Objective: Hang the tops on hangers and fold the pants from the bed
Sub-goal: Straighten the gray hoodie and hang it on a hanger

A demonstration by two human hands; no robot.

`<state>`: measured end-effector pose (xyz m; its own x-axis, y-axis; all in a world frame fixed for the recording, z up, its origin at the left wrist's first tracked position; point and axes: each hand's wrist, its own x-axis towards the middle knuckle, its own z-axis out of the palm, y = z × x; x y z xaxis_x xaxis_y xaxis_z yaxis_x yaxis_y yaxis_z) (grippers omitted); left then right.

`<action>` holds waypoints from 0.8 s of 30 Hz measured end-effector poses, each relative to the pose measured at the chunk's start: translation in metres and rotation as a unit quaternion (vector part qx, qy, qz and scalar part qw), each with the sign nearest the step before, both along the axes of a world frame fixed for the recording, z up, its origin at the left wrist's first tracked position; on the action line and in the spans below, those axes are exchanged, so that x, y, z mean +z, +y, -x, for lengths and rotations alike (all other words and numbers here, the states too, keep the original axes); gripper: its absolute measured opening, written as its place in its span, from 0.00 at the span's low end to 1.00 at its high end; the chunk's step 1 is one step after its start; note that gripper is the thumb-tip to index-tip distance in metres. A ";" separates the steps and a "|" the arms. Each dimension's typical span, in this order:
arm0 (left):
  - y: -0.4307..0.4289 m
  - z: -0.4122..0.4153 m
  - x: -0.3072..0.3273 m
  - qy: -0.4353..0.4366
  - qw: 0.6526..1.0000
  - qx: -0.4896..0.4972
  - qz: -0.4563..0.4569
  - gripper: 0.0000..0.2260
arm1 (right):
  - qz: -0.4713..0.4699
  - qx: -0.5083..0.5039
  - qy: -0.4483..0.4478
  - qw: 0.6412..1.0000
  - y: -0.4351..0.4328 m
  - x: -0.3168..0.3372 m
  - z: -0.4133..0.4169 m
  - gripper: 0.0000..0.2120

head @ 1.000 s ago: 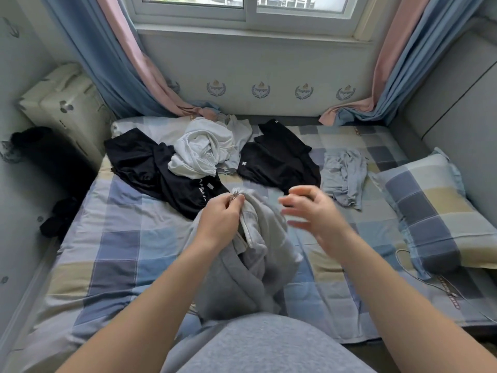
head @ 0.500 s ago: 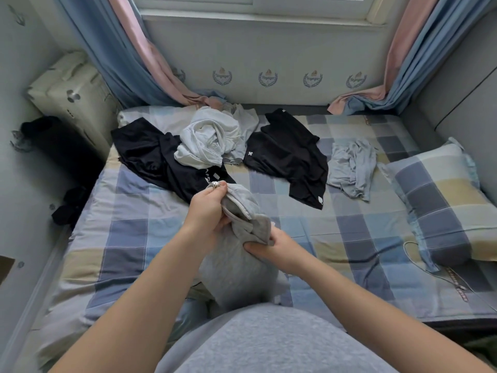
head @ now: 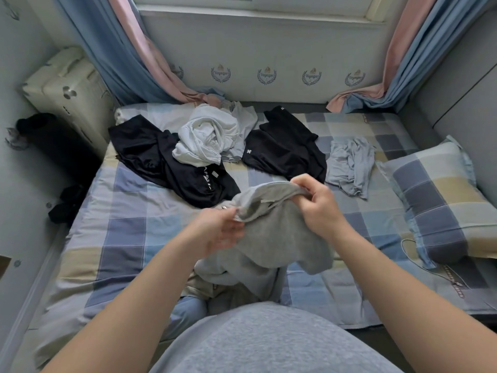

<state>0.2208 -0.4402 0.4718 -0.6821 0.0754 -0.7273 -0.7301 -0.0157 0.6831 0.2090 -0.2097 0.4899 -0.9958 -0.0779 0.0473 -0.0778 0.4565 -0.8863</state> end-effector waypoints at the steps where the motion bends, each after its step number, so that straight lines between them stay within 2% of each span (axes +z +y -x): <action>1: -0.001 -0.003 -0.004 0.012 0.993 -0.098 0.071 0.06 | -0.013 0.009 0.012 1.000 0.003 0.010 0.003 0.10; 2: -0.001 -0.005 -0.006 0.043 0.977 -0.165 0.131 0.08 | -0.030 0.023 0.023 0.999 0.005 0.020 0.005 0.10; 3: 0.001 -0.006 -0.005 0.081 0.961 -0.202 0.170 0.14 | -0.050 0.044 0.030 0.997 0.008 0.029 0.007 0.11; 4: 0.003 -0.006 -0.004 0.122 0.951 -0.216 0.187 0.26 | -0.072 0.069 0.032 0.994 0.010 0.037 0.009 0.10; 5: 0.008 -0.007 -0.001 0.168 0.941 -0.213 0.205 0.39 | -0.097 0.095 0.031 0.990 0.013 0.045 0.011 0.10; 6: 0.014 -0.008 0.007 0.209 0.927 -0.198 0.240 0.47 | -0.124 0.120 0.029 0.985 0.015 0.052 0.014 0.10; 7: 0.020 -0.009 0.015 0.258 0.910 -0.171 0.275 0.51 | -0.155 0.141 0.030 0.977 0.016 0.058 0.018 0.11; 10: 0.025 -0.007 0.035 0.445 0.829 -0.081 0.328 0.49 | -0.247 0.194 0.051 0.948 0.018 0.071 0.026 0.13; 12: 0.021 0.003 0.044 0.484 0.794 -0.146 0.336 0.41 | -0.275 0.228 0.064 0.932 0.014 0.074 0.026 0.14; 15: 0.021 0.013 0.051 0.409 0.810 -0.287 0.307 0.13 | -0.288 0.255 0.056 0.921 0.011 0.067 0.025 0.14; 16: 0.024 0.015 0.048 0.401 0.812 -0.294 0.305 0.10 | -0.285 0.241 0.052 0.926 0.012 0.064 0.025 0.14; 19: 0.033 0.012 0.034 0.406 0.838 -0.234 0.281 0.12 | -0.250 0.154 0.090 0.952 0.017 0.047 0.022 0.11; 22: 0.037 0.013 0.014 0.361 0.888 -0.147 0.244 0.09 | -0.252 0.094 0.135 0.954 0.016 0.025 0.014 0.06; 24: 0.038 0.014 0.007 0.326 0.914 -0.093 0.222 0.12 | -0.247 0.082 0.135 0.956 0.018 0.014 0.009 0.04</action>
